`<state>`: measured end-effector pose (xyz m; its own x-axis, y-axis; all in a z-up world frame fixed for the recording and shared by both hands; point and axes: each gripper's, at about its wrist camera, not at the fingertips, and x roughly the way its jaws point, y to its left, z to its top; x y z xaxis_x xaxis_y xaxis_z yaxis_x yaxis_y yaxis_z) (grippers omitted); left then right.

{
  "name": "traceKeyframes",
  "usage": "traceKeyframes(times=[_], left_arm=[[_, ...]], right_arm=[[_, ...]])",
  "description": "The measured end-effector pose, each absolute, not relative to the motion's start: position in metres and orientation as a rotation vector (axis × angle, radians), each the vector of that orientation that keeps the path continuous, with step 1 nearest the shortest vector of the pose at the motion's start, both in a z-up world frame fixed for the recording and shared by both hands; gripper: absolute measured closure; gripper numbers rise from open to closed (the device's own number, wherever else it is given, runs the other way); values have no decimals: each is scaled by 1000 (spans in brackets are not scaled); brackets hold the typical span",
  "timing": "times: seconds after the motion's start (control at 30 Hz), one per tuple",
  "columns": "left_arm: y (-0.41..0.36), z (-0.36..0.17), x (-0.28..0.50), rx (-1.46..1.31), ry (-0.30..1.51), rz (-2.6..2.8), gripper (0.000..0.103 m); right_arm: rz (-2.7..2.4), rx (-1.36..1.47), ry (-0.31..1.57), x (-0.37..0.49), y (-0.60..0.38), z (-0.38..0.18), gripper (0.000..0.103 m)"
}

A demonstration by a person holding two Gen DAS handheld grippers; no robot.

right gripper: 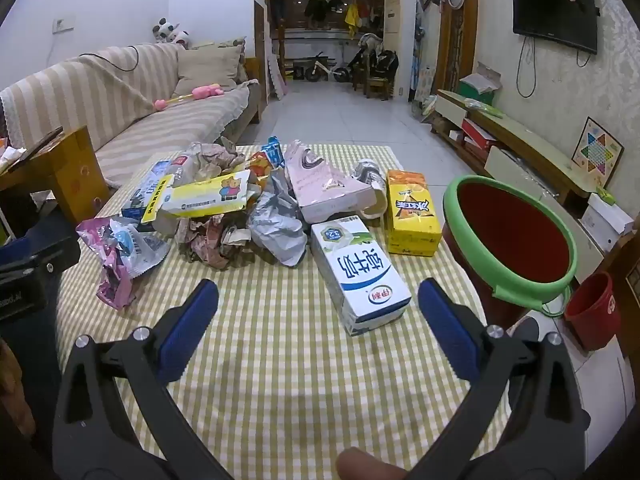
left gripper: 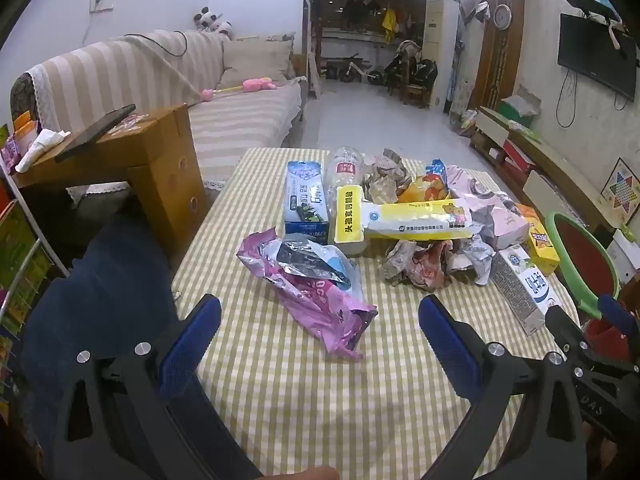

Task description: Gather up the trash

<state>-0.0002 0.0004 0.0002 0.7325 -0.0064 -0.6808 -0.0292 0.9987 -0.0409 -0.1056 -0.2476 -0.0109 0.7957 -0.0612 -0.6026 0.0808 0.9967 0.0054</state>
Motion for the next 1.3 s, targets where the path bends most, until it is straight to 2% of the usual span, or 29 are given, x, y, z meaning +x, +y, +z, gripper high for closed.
traceKeyframes(times=[1.3], left_arm=[[-1, -4, 1, -48, 749, 11, 8]], right_arm=[[-77, 32, 658, -104, -249, -13, 5]])
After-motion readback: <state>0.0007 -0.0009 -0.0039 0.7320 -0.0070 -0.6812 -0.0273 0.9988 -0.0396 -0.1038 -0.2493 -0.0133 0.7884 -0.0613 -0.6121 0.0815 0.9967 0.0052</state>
